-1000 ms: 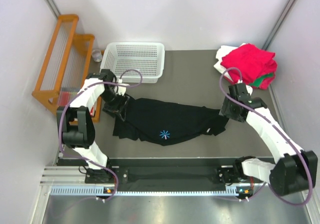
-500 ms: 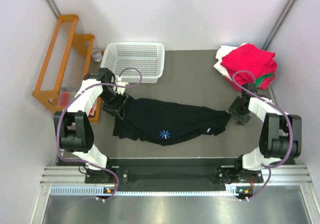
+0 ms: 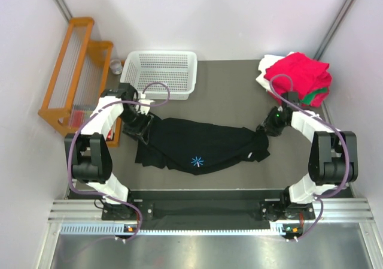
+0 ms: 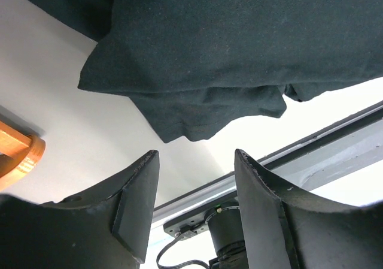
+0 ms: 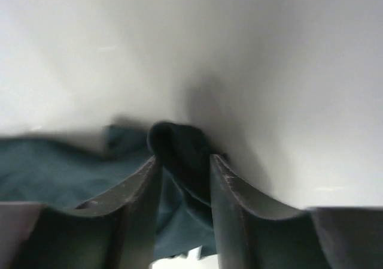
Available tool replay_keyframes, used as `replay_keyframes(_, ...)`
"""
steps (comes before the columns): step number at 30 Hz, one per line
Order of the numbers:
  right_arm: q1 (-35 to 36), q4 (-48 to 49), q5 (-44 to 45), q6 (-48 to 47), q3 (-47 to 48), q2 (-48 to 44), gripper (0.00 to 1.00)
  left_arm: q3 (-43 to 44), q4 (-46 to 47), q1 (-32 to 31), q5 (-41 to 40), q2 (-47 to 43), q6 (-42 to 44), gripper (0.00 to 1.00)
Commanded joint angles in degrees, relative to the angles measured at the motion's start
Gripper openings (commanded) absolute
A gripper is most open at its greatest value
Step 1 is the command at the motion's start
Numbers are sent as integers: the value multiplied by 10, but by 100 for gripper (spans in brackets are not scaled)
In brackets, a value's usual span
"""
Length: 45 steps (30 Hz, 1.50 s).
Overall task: Fold and stack the t-shirts
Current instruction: Flatten the tshirt out
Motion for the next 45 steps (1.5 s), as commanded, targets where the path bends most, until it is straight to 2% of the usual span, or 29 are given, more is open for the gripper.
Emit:
replay_keyframes(1, 50, 0, -20, -6, 55, -18, 31, -13, 28, 0, -6, -9, -7, 58)
replay_keyframes(2, 60, -2, -16, -4, 58, -20, 26, -15, 30, 0, -11, -7, -7, 58)
replay_keyframes(3, 65, -7, -14, -5, 58, -23, 15, -18, 36, 0, -19, -6, -8, 58)
replay_keyframes(6, 80, -19, -1, -2, 59, -38, 0, -26, 45, 0, -24, -3, -11, 62)
replay_keyframes(11, 119, -38, 66, -14, 91, -116, 0, -41, 72, 1, -39, -3, -21, 77)
replay_keyframes(16, 199, -97, 169, -57, 221, -216, 0, -45, 89, 1, -33, 5, -35, 80)
replay_keyframes(19, 241, -79, 220, -65, 243, -286, 0, -45, 95, 1, -29, 7, -45, 80)
replay_keyframes(22, 250, -54, 284, -75, 246, -345, 0, -45, 96, 1, -25, 7, -48, 80)
replay_keyframes(25, 250, -86, 337, -83, 271, -340, 0, -37, 86, 0, -14, 6, -47, 79)
replay_keyframes(31, 248, -104, 364, -70, 275, -307, 0, -19, 73, -11, 0, 0, -58, 78)
replay_keyframes(36, 253, -92, 351, -87, 296, -318, 0, -43, 94, -65, -14, 2, -71, 79)
replay_keyframes(39, 266, -97, 380, -101, 303, -325, 0, -49, 103, -117, -75, 25, -67, 79)
replay_keyframes(45, 265, -111, 440, -109, 271, -336, 0, -40, 105, -158, -105, 66, -58, 76)
